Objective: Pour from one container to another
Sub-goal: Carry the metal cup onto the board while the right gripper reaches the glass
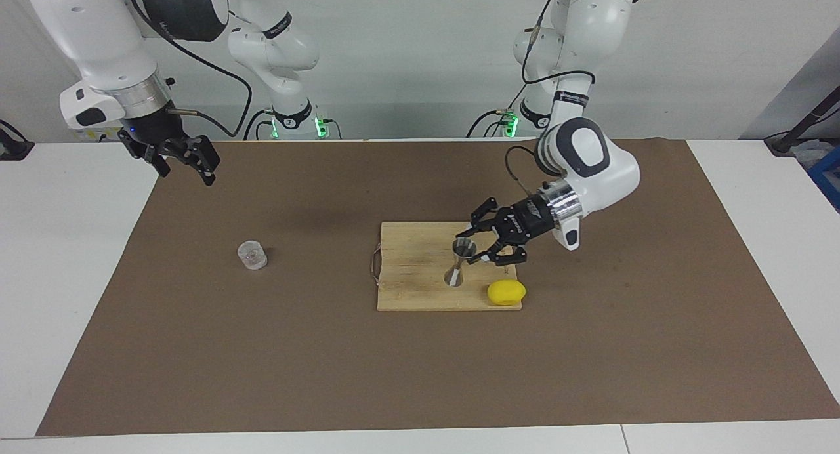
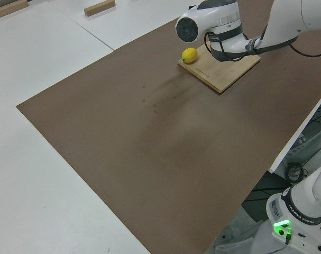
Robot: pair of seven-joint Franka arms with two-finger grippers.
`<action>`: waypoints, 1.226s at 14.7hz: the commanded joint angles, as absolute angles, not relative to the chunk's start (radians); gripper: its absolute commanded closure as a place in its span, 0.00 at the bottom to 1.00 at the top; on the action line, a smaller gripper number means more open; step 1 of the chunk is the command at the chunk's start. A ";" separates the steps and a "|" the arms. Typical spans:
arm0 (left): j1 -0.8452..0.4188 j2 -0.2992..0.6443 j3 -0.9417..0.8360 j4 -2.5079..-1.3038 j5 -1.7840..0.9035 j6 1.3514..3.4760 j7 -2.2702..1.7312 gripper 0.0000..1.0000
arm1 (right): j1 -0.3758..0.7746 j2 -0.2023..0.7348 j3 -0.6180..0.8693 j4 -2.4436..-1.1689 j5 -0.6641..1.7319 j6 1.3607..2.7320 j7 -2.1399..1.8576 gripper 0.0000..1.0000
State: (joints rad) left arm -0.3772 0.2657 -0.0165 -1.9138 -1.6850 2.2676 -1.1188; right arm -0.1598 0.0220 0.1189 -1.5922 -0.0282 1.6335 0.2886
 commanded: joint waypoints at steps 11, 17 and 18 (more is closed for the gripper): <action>-0.535 0.293 0.002 -1.956 -1.790 2.433 -1.131 1.00 | -0.311 0.158 0.124 -1.747 0.288 1.808 0.957 0.06; -0.535 0.344 0.002 -1.916 -1.816 2.451 -1.124 1.00 | -0.383 0.213 0.124 -1.891 0.455 1.985 1.026 0.00; -0.535 0.347 0.002 -1.916 -1.816 2.451 -1.123 1.00 | -0.400 0.224 0.124 -1.913 0.475 1.991 1.025 0.00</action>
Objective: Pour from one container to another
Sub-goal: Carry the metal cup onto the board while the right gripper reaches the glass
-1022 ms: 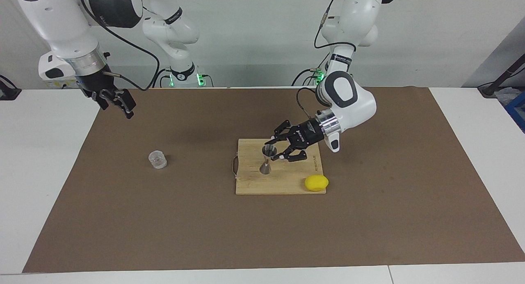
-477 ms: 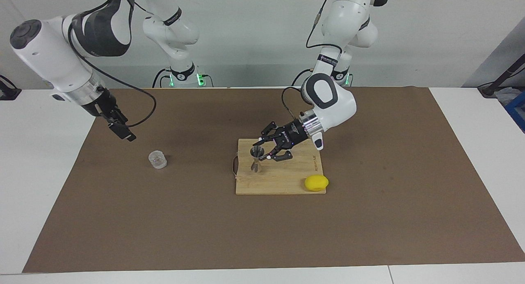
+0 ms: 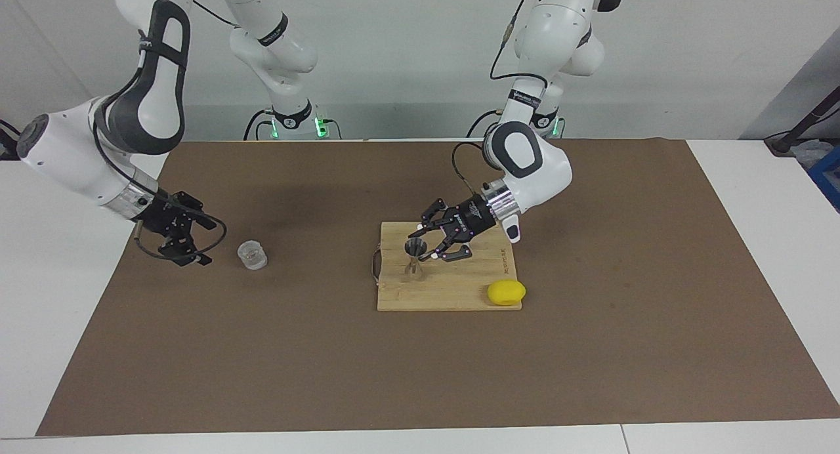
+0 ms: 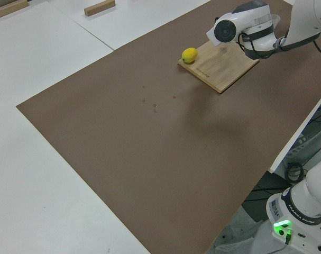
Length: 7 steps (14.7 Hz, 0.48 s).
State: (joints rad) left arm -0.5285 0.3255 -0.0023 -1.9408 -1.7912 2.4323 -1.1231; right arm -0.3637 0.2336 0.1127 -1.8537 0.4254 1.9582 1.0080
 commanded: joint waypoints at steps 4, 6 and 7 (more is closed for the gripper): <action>-0.545 0.366 0.003 -1.893 -1.816 2.454 -1.121 1.00 | -0.406 0.268 0.124 -1.937 0.485 2.022 0.977 0.00; -0.546 0.376 0.003 -1.876 -1.816 2.456 -1.120 1.00 | -0.411 0.313 0.126 -1.934 0.505 2.023 0.910 0.00; -0.548 0.379 0.003 -1.873 -1.816 2.457 -1.120 1.00 | -0.419 0.340 0.124 -1.925 0.534 2.022 0.891 0.00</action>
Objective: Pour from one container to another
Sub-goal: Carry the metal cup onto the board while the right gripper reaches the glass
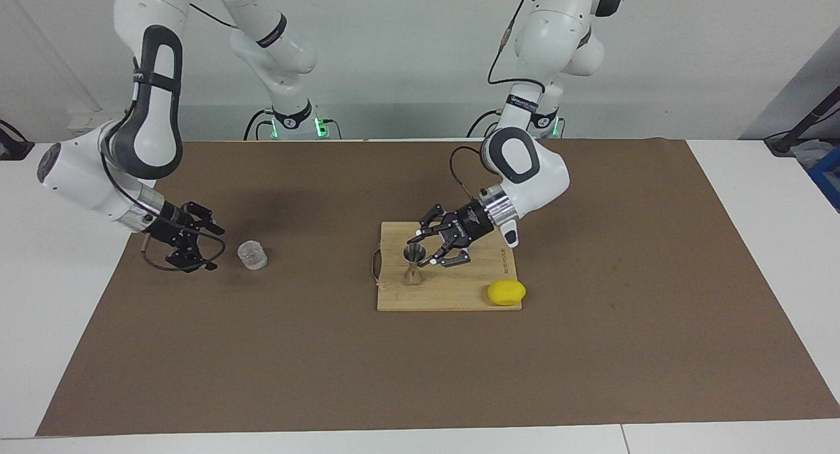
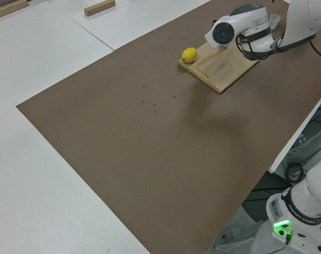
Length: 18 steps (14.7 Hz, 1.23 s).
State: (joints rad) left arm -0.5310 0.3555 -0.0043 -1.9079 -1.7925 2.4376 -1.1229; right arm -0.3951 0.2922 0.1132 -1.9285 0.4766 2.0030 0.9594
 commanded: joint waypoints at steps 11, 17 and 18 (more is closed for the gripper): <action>-0.558 0.394 0.005 -1.868 -1.815 2.473 -1.115 0.95 | -0.423 0.407 0.127 -1.942 0.574 1.956 0.732 0.00; -0.561 0.391 0.002 -1.871 -1.812 2.471 -1.117 0.00 | -0.397 0.410 0.129 -1.937 0.619 1.980 0.773 0.00; -0.561 0.390 0.002 -1.874 -1.807 2.465 -1.118 0.00 | -0.384 0.410 0.129 -1.937 0.630 1.993 0.776 0.00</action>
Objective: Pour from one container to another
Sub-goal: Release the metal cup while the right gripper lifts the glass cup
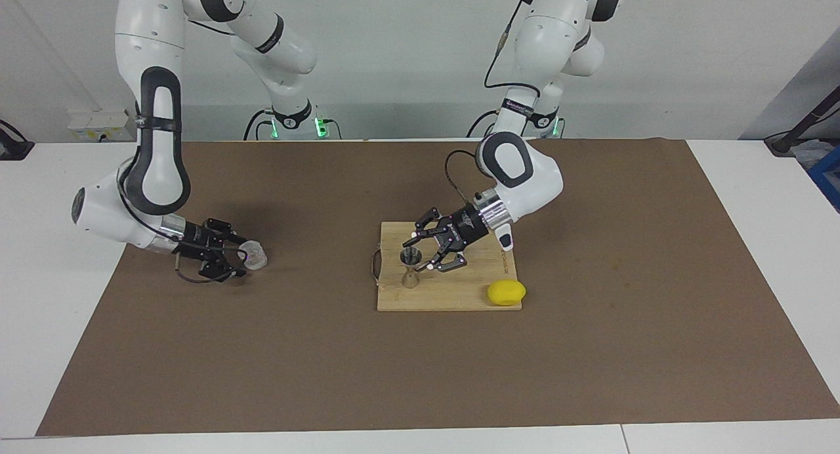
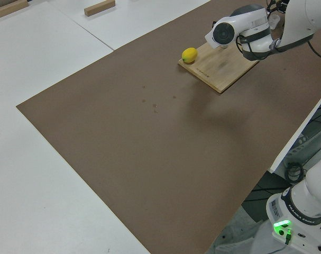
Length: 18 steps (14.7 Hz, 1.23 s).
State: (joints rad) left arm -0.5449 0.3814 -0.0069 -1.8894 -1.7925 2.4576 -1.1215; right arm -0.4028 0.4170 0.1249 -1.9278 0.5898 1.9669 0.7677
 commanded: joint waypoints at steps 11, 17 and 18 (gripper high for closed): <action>-0.454 0.172 0.005 -1.976 -1.554 2.306 -1.141 0.00 | -0.379 0.410 0.127 -1.940 0.629 1.994 0.834 0.30; -0.399 0.138 0.020 -1.945 -1.062 2.325 -1.137 0.00 | -0.380 0.399 0.127 -1.928 0.629 1.993 0.868 1.00; -0.378 0.137 0.020 -1.937 -0.964 2.360 -1.140 0.00 | -0.379 0.391 0.129 -1.927 0.629 2.002 0.909 1.00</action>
State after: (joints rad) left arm -0.3987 0.1571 0.0175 -1.9368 -1.1006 2.3292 -1.1332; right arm -0.3734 0.4152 0.1219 -1.9242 0.6088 1.9864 0.8524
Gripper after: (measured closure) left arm 0.000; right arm 0.493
